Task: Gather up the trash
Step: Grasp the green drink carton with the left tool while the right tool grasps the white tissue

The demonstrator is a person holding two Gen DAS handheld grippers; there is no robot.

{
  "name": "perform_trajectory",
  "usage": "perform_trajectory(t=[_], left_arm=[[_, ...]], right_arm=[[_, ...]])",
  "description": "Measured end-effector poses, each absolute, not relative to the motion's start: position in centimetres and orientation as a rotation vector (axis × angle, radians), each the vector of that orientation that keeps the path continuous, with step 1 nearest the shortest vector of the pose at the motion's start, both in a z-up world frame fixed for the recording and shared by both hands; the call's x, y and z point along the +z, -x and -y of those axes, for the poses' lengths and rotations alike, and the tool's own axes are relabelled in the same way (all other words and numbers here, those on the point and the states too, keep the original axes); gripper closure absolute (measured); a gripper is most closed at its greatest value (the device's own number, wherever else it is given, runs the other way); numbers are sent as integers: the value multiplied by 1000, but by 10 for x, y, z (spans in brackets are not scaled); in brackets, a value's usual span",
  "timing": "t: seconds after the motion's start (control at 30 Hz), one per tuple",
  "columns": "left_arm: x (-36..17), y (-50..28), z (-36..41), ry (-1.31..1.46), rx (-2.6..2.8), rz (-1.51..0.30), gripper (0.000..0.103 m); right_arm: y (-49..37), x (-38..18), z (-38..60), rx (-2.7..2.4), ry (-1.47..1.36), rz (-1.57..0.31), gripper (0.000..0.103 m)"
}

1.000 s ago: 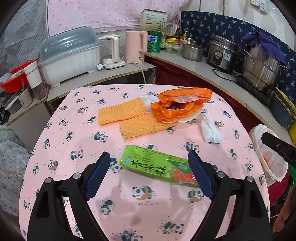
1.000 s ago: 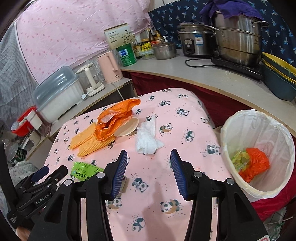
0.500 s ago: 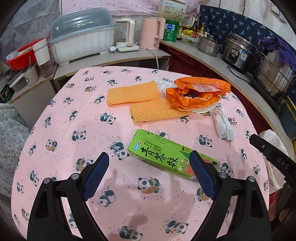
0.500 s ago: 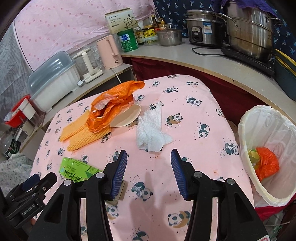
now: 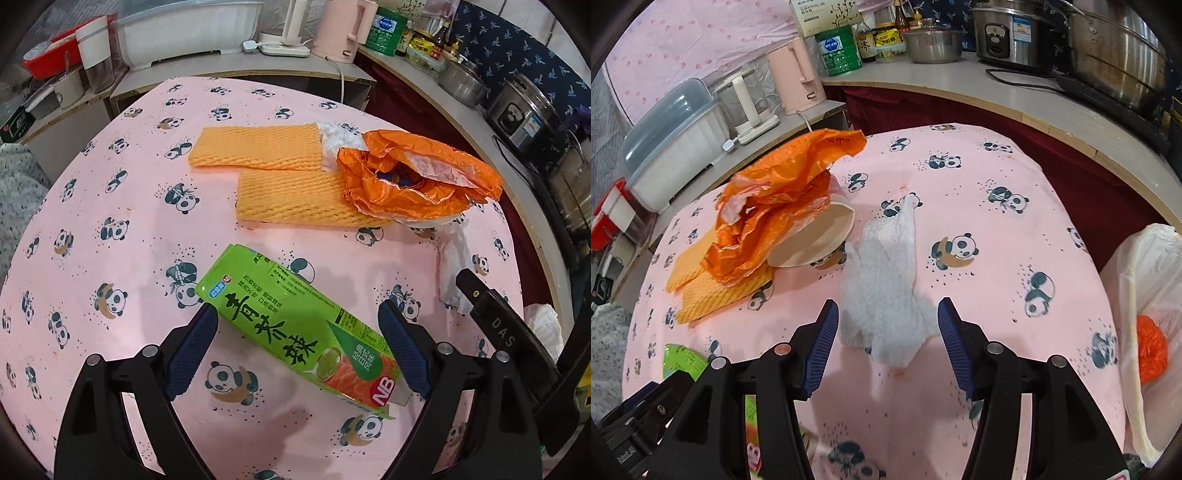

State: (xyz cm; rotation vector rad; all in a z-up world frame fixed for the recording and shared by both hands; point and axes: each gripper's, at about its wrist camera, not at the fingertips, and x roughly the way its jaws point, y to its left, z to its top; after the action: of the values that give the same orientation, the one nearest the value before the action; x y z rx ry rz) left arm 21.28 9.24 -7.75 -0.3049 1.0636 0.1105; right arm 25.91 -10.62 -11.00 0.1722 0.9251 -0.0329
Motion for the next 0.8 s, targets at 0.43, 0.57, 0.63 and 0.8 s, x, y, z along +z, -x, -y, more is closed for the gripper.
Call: perform_trajectory(t=[0.43,0.57,0.63,0.8], left_arm=[[-93,-227,-72,249,285,-1133,16],[-99,-214,-76,269,290,-1150,16],[-103,-211,-77,273,269,-1163,16],[-118,-214,-79,261,216,-1208,16]], right_arm=[[-261,-126,110,-7,-126,-939,84],[-245,-123,107,54,-146,-946,87],[-236,-123,101,91,-151,-950,87],[-210,-127,90,129,-134,-967,87]])
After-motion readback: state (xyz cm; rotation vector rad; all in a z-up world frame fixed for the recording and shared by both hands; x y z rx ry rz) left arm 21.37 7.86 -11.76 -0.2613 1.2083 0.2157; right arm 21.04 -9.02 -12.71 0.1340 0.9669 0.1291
